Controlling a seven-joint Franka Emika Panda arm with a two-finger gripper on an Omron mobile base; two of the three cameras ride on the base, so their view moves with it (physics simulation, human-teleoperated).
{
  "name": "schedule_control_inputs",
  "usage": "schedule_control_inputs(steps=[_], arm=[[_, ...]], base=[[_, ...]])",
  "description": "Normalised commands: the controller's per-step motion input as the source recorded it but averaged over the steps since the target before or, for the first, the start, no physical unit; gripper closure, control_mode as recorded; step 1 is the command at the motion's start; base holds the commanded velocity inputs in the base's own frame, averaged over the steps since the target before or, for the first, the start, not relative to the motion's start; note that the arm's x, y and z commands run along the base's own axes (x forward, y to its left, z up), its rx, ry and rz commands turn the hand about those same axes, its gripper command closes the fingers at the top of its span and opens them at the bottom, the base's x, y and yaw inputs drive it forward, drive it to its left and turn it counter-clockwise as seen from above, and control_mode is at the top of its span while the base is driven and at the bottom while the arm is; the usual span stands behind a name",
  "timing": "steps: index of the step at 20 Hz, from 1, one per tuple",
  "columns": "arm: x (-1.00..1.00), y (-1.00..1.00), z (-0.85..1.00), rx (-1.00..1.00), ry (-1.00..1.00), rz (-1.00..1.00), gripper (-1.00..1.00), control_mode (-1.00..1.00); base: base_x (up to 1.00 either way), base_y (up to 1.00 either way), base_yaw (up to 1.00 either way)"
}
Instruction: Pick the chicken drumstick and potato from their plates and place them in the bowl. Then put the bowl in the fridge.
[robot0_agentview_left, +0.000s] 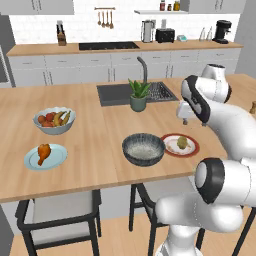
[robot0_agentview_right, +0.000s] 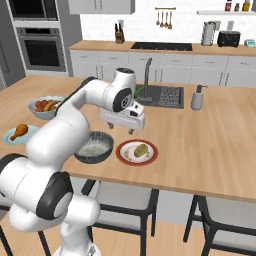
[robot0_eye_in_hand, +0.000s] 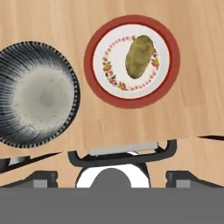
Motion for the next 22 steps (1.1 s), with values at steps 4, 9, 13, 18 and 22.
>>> schedule_control_inputs(steps=[4,9,13,18,22], arm=[[0.35,-0.53,-0.11,0.01,0.17,-0.07,-1.0,-1.0],[0.73,-0.35,-0.31,0.14,0.21,-0.01,-1.0,-1.0],[0.74,-0.2,-0.45,0.05,0.15,0.0,-1.0,-1.0],[0.49,0.0,-0.65,0.0,0.03,0.0,-1.0,-1.0],[0.5,0.0,-0.68,0.0,0.01,0.0,-1.0,-1.0]], base=[[0.0,0.0,0.0],[0.0,0.0,0.0],[0.0,0.0,0.0],[0.0,0.0,0.0],[0.0,0.0,0.0]])
